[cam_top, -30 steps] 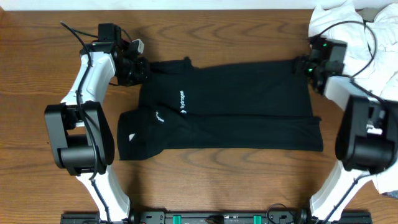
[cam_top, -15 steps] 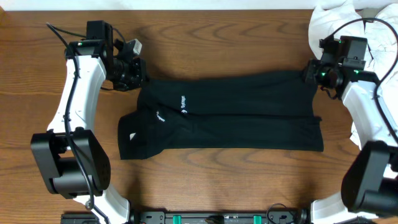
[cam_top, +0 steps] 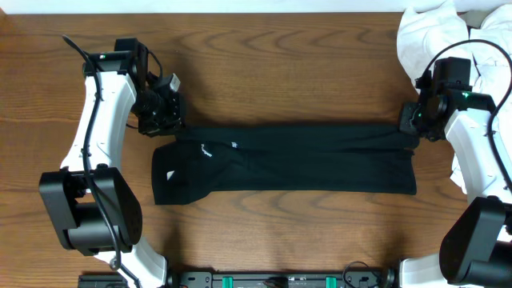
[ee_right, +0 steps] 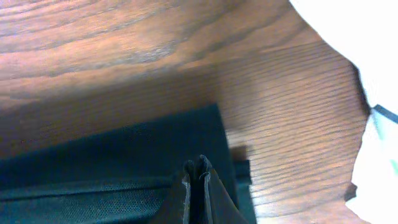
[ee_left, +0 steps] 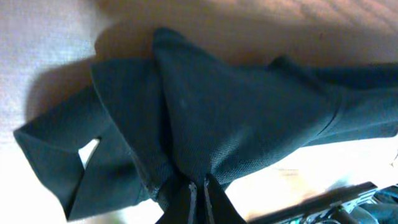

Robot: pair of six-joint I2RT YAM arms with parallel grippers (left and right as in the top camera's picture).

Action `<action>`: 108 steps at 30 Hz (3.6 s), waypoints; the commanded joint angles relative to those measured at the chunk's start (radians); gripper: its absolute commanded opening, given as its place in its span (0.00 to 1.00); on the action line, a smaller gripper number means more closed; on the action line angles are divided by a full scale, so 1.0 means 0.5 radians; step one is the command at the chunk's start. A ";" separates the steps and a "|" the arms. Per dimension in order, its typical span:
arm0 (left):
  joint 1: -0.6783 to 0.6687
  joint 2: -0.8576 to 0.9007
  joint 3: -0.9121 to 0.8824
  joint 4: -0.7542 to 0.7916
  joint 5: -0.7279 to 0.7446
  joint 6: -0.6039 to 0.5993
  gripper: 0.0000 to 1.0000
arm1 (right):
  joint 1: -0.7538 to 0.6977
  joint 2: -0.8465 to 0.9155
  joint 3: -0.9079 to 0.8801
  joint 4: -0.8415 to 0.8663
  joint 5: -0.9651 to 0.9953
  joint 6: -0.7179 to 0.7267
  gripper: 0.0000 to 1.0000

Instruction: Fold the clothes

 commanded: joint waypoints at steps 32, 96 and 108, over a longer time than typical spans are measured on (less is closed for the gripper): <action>-0.101 -0.021 -0.147 0.655 -0.085 -0.174 0.06 | -0.017 0.427 0.003 0.665 0.002 0.009 0.01; -0.085 -0.011 -0.518 0.439 -0.121 -0.069 0.06 | 0.061 0.250 0.001 0.901 -0.256 -0.253 0.20; -0.085 -0.011 -0.518 0.439 -0.121 -0.069 0.06 | 0.060 0.265 0.001 0.963 -0.220 -0.256 0.22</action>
